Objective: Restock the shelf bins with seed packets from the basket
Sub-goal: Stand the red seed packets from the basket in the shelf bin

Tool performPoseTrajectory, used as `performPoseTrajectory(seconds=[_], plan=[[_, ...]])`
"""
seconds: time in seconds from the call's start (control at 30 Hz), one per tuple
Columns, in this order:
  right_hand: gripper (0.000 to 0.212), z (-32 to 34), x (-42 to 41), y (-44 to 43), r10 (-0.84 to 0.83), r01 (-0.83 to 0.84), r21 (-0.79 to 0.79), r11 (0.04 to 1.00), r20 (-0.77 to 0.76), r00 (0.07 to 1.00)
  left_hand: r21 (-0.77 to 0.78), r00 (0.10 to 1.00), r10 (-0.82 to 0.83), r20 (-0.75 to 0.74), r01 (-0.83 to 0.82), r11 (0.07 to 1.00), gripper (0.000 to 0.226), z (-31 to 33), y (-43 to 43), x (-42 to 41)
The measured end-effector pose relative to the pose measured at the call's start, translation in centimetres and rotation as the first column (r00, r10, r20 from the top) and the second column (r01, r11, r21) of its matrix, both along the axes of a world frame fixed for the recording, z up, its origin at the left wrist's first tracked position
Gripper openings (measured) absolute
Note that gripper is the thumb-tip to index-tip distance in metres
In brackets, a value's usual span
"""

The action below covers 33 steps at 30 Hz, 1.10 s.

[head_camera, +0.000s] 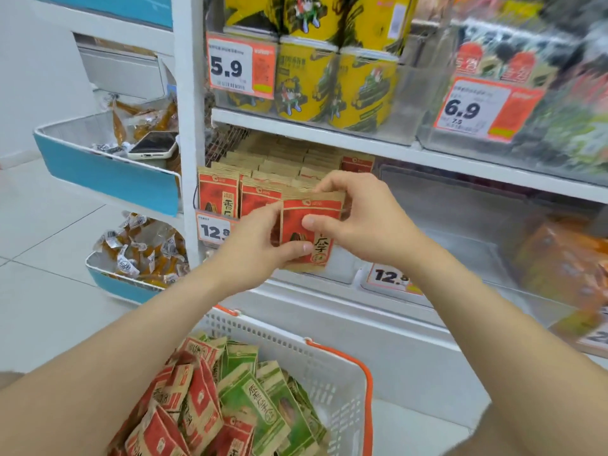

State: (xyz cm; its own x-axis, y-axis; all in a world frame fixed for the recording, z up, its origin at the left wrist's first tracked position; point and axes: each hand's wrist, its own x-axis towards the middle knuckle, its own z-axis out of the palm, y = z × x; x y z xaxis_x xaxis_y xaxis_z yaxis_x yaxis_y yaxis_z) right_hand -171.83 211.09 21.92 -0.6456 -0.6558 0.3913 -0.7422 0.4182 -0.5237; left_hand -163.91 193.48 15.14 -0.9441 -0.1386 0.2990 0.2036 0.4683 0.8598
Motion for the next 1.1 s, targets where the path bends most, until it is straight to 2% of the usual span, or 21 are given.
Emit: performPoseTrajectory(seconds=[0.07, 0.13, 0.23, 0.33, 0.47, 0.63, 0.7, 0.8, 0.87, 0.93, 1.03, 1.1], plan=[[0.025, 0.2, -0.8, 0.5, -0.075, 0.071, -0.045, 0.996, -0.096, 0.993, -0.178, 0.988, 0.089, -0.124, -0.11, 0.978, 0.044, -0.4, 0.7, -1.3], [0.025, 0.5, -1.5, 1.1, -0.216, 0.19, -0.138, 0.972, -0.209, 0.954, -0.339, 0.956, 0.152, -0.249, -0.233, 0.911, 0.047, -1.0, 1.2, -2.5], [0.025, 0.6, -2.7, 2.0, -0.308, 0.256, -0.193, 0.947, -0.326, 0.894, -0.645, 0.934, 0.169, -0.316, -0.342, 0.683, 0.06, -1.7, 1.5, -3.9], [0.031, -0.5, -4.6, 2.6, -0.256, 0.236, -0.099, 0.967, -0.348, 0.902, -0.789, 0.948, 0.154, -0.278, -0.317, 0.527, 0.069, -2.5, 1.5, -5.2], [0.03, -2.9, -7.0, 2.4, -0.204, 0.341, 0.189, 0.921, -0.511, 0.835, -0.858, 0.951, 0.171, -0.256, -0.305, 0.412, 0.075, -3.5, 1.7, -6.8], [0.026, -4.1, -8.5, -0.6, -0.194, 0.526, 0.425, 0.737, -0.612, 0.767, -0.873, 0.934, 0.215, -0.284, -0.345, 0.345, 0.08, -4.0, 1.7, -7.7], [0.027, -3.7, -9.4, -2.0, -0.243, 0.588, 0.44, 0.679, -0.621, 0.746, -0.879, 0.929, 0.222, -0.295, -0.356, 0.317, 0.081, -4.2, 1.6, -7.8], [0.029, -3.5, -11.5, -3.5, -0.326, 0.66, 0.393, 0.641, -0.639, 0.697, -0.885, 0.924, 0.222, -0.311, -0.366, 0.287, 0.082, -4.5, 1.4, -8.0], [0.043, -4.2, -13.1, -4.3, -0.347, 0.699, 0.343, 0.627, -0.681, 0.645, -0.883, 0.922, 0.212, -0.323, -0.375, 0.284, 0.082, -4.6, 1.2, -8.2], [0.058, -4.9, -14.4, -5.1, -0.371, 0.698, 0.31, 0.645, -0.671, 0.641, -0.878, 0.923, 0.202, -0.327, -0.376, 0.296, 0.082, -4.7, 1.0, -8.3], [0.049, -4.4, -14.7, -5.7, -0.355, 0.731, 0.312, 0.607, -0.717, 0.6, -0.874, 0.927, 0.186, -0.326, -0.371, 0.315, 0.082, -4.7, 0.8, -8.4], [0.043, -4.3, -14.7, -5.4, -0.281, 0.741, 0.432, 0.515, -0.731, 0.622, -0.872, 0.93, 0.18, -0.321, -0.364, 0.328, 0.082, -4.6, 0.9, -8.5]])
